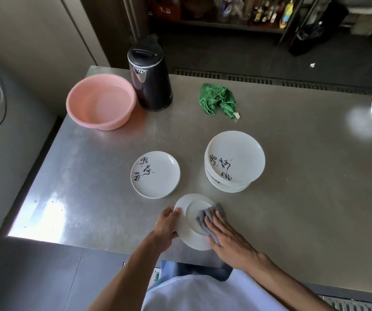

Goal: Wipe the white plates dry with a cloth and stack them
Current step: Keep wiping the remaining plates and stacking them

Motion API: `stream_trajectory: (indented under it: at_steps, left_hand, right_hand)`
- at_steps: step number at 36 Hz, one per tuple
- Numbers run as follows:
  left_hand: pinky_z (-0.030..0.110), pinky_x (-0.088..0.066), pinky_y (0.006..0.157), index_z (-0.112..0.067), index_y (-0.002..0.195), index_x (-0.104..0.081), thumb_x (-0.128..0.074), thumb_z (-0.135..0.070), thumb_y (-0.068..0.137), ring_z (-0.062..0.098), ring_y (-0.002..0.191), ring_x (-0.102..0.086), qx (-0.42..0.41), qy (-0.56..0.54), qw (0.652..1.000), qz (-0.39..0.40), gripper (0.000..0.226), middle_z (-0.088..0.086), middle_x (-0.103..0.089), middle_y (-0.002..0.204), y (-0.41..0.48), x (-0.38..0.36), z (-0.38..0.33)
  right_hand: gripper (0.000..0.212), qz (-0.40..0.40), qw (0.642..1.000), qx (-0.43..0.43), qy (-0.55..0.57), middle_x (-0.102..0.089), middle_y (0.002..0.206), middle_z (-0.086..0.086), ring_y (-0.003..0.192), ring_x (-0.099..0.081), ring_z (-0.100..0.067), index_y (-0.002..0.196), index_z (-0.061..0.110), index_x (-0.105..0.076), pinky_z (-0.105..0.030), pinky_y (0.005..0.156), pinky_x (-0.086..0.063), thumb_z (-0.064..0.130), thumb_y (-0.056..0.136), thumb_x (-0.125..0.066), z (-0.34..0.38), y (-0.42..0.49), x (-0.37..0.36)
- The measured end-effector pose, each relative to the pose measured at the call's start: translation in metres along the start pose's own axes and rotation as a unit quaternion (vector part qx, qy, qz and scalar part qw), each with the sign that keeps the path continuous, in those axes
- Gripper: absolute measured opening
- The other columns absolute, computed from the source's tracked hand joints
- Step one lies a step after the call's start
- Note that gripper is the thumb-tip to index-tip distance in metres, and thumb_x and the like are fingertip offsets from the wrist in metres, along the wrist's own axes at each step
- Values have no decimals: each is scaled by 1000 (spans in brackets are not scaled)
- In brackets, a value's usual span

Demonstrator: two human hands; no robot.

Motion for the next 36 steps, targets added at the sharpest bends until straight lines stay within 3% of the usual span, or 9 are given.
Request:
stream_trajectory:
  at_steps: [5, 12, 15, 20, 25, 27, 29, 33, 36]
  left_hand:
    - [35, -57, 66, -11, 109, -55, -48, -30, 109, 25, 93, -62, 7, -3, 1000, 25, 21, 13, -62, 102, -3, -8, 4]
    - [28, -55, 55, -10, 101, -57, -45, -23, 109, 20, 72, -64, 12, -8, 1000, 5, 20, 10, -66, 82, -4, -1, -1]
    - [33, -56, 64, -10, 106, -55, -45, -27, 110, 25, 87, -62, 4, -1, 1000, 5, 20, 14, -62, 97, -5, 3, -2]
    - [31, -58, 63, -11, 110, -60, -47, -27, 109, 22, 89, -63, -19, -2, 999, 26, 20, 11, -64, 101, -9, -2, 1]
    - [39, -63, 72, -12, 122, -63, -50, -19, 108, 22, 94, -72, -50, 0, 997, 63, 20, 15, -73, 114, -16, -12, -2]
    - [49, -62, 83, -11, 126, -63, -50, -17, 108, 29, 102, -71, -61, 13, 995, 73, 23, 17, -72, 119, -20, -13, -3]
    - [50, -60, 87, -11, 127, -62, -49, -18, 108, 28, 102, -69, -61, 19, 995, 73, 24, 19, -70, 121, -22, -10, -3]
    - [53, -59, 89, -10, 128, -61, -50, -19, 108, 26, 99, -66, -53, 21, 996, 68, 25, 22, -67, 121, -22, -6, 1]
    - [52, -60, 86, -8, 128, -61, -50, -16, 108, 28, 99, -69, -69, 29, 993, 87, 24, 18, -71, 116, -24, -7, 1]
  right_hand:
    - [67, 32, 993, -99, 48, 8, 167, -2, 154, 12, -21, 160, 14, -6, -36, 124, 6, 45, 106, -32, 10, 32, -3]
    - [61, 29, 992, 120, 20, 0, 166, 1, 154, 4, -11, 158, 11, -15, -28, 125, 2, 41, 107, -28, 40, 8, 7]
    - [60, 26, 995, 92, 27, 2, 165, 4, 154, 4, -11, 158, 13, -15, -26, 124, 2, 39, 107, -31, 22, -1, 3]
    - [59, 1, 991, -77, 111, 3, 166, 5, 154, 7, -15, 159, 18, -9, -19, 117, 12, 40, 108, -27, 0, 29, -1]
    - [54, -71, 990, 18, 119, -13, 162, 10, 153, 2, -6, 155, 16, -27, -23, 122, 5, 39, 107, -32, 31, 56, 13]
    - [57, -49, 988, 44, 138, -14, 162, 12, 152, 5, -4, 155, 27, -21, -31, 125, -1, 53, 105, -25, 36, 52, 11]
    - [53, -65, 991, 53, 102, -13, 163, 8, 153, 3, -10, 155, 24, -16, -36, 125, -5, 46, 107, -24, 29, 53, 10]
    - [53, -23, 993, -69, 93, 5, 165, 1, 154, 4, -13, 159, 19, -8, -35, 124, 2, 30, 110, -24, 8, 63, 10]
    - [51, -27, 997, 27, 73, 1, 166, 7, 153, 7, -9, 158, 25, -13, -33, 124, 5, 34, 109, -26, 27, 52, 10]
Point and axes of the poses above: each hand's wrist, its own y-axis towards the middle knuckle, its own x-axis out of the back of the hand, z = x × y, the point moved 5 cm from there along y, towards the middle knuckle
